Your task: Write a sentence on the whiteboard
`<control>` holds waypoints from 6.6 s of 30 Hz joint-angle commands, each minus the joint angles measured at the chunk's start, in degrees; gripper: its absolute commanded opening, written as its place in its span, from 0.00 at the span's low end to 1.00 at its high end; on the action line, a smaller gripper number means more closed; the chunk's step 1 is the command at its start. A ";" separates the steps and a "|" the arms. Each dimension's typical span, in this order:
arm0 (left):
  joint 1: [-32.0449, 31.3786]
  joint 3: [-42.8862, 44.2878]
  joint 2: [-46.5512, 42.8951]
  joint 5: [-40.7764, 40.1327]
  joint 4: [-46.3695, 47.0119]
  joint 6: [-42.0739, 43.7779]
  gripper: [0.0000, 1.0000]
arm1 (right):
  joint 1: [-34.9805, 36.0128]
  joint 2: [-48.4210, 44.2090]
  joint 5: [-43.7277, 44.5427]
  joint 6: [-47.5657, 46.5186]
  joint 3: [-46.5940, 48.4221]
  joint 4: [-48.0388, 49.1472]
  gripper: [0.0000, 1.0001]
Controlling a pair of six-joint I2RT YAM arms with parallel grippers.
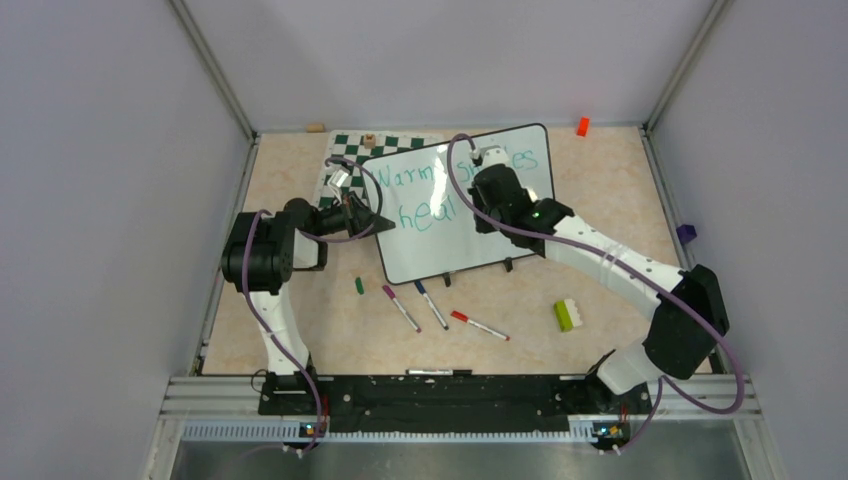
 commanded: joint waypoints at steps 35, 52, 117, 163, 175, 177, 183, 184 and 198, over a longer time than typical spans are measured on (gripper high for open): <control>0.63 0.82 -0.23 -1.72 6.01 3.10 0.00 | -0.58 -3.74 0.04 1.59 -4.93 0.08 0.00; 0.55 0.80 -0.28 -1.63 6.01 3.23 0.00 | -0.74 -0.62 2.20 0.16 -0.30 0.02 0.00; 0.53 0.90 -0.11 -1.63 6.01 3.23 0.00 | -3.48 -7.66 -1.00 1.04 -3.79 -1.28 0.00; 0.56 0.86 -0.15 -1.63 6.01 3.19 0.00 | -6.21 -2.02 -5.55 0.66 -2.67 0.34 0.00; 0.52 0.87 -0.17 -1.63 6.01 3.23 0.00 | -6.21 -4.71 -6.04 1.72 -7.25 -1.85 0.00; 0.47 0.82 -0.18 -1.64 6.01 3.23 0.00 | -6.21 -4.94 -5.38 1.88 -7.79 -2.17 0.00; 0.51 0.77 -0.19 -1.63 6.01 3.23 0.00 | -6.20 -5.77 -0.20 2.07 -6.73 -3.58 0.00; 0.48 0.83 -0.19 -1.66 6.00 3.23 0.00 | -6.21 -6.10 0.45 2.07 -6.36 -3.61 0.00; 0.57 0.87 -0.16 -1.63 6.01 3.23 0.00 | -6.96 -10.42 -2.43 1.07 -4.28 -2.71 0.00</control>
